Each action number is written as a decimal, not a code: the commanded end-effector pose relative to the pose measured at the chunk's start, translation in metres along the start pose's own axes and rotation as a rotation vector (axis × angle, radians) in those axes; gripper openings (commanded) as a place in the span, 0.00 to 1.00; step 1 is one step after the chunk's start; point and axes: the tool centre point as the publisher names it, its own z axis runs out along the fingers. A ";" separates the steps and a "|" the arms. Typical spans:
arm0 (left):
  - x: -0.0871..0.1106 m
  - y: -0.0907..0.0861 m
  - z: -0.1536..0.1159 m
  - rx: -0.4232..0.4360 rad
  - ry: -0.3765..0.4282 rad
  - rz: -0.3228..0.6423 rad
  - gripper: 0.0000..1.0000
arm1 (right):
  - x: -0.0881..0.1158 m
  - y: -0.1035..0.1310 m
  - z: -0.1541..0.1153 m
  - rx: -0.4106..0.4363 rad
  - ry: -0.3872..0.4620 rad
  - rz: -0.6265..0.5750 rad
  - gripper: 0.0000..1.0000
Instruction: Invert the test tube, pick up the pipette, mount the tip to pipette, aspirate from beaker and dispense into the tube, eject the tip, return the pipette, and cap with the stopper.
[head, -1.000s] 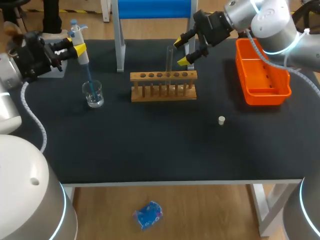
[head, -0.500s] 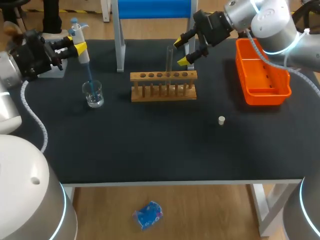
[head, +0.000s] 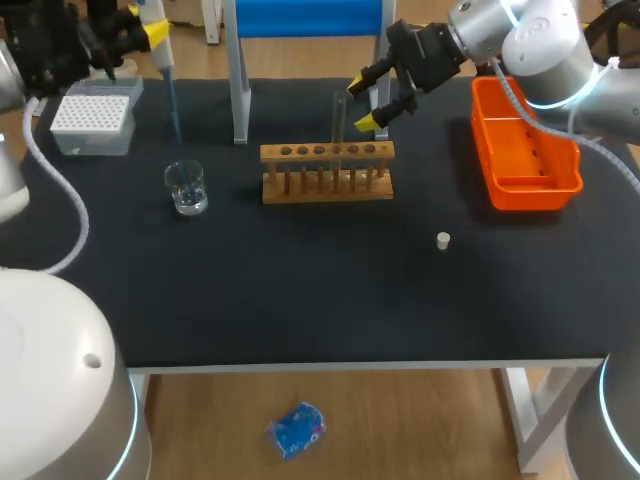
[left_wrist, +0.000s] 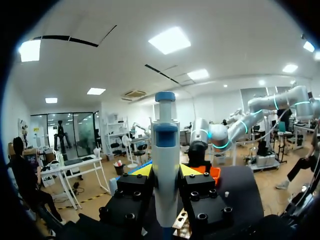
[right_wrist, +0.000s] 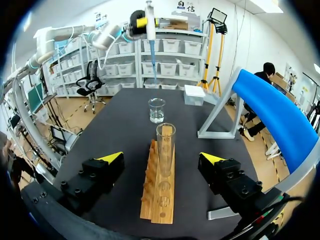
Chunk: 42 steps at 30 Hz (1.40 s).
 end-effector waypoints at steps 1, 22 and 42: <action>0.007 -0.059 0.001 -0.059 -0.007 0.007 0.00 | -0.001 0.000 -0.001 0.003 0.004 0.000 1.00; 0.080 -0.147 0.083 -0.097 0.334 -0.010 0.00 | -0.001 0.000 -0.001 0.003 0.004 0.000 1.00; 0.129 -0.129 0.193 -0.041 0.535 -0.004 0.00 | -0.001 0.000 -0.001 0.003 0.004 0.000 1.00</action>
